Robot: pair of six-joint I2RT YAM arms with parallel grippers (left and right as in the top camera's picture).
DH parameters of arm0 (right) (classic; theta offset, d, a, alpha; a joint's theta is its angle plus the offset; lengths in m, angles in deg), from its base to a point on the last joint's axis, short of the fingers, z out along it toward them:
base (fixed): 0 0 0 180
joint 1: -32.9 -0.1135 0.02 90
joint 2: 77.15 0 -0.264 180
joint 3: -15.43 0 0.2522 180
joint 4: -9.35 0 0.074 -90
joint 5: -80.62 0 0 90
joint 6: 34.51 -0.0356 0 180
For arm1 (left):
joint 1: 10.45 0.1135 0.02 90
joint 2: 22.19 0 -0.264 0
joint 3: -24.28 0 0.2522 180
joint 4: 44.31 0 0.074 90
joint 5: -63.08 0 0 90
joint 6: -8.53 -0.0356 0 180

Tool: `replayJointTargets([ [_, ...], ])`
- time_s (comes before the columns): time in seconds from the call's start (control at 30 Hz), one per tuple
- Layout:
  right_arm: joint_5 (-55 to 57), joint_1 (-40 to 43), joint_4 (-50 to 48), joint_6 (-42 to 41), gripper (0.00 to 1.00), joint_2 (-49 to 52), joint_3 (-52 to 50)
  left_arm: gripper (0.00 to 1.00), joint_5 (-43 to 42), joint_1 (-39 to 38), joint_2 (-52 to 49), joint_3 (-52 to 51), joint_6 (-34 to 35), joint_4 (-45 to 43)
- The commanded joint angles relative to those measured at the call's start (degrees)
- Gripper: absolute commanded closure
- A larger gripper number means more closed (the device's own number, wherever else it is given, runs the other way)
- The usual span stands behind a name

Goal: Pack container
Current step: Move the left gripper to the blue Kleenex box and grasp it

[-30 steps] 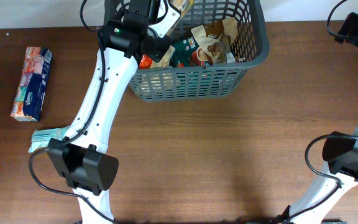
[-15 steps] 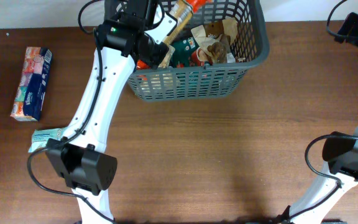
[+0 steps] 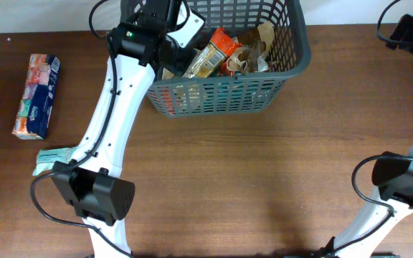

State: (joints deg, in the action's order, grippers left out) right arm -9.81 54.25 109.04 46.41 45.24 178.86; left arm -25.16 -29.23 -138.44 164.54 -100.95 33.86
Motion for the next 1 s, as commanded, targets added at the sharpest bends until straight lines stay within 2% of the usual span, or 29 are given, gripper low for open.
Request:
replayJointTargets([
  [0.0, 0.5, 0.07, 0.02, -0.44, 0.01, -0.72, 0.17, 0.47, 3.74, 0.31, 1.9, 1.25, 0.59, -2.19],
  [0.17, 0.5, 0.07, 0.02, -0.44, 0.01, -0.72, 0.17, 0.47, 12.5, 2.58, 1.95, 5.09, 3.98, -5.16],
  [0.33, 0.5, 0.07, 0.02, -0.42, 0.01, -0.72, 0.17, 0.47, 18.23, 8.57, 2.12, 11.91, 9.97, -3.82],
  [0.57, 0.5, 0.07, 0.02, -0.42, 0.01, -0.72, 0.17, 0.47, 18.21, 20.39, 2.6, 19.19, 15.63, 4.68],
  [0.73, 0.5, 0.07, 0.02, -0.42, 0.01, -0.72, 0.17, 0.47, 18.18, 29.59, 2.58, 20.02, 19.74, 11.39],
  [0.97, 0.5, 0.07, 0.02, -0.42, 0.01, -0.72, 0.17, 0.46, 15.13, 39.76, 2.51, 19.45, 18.51, 14.99],
])
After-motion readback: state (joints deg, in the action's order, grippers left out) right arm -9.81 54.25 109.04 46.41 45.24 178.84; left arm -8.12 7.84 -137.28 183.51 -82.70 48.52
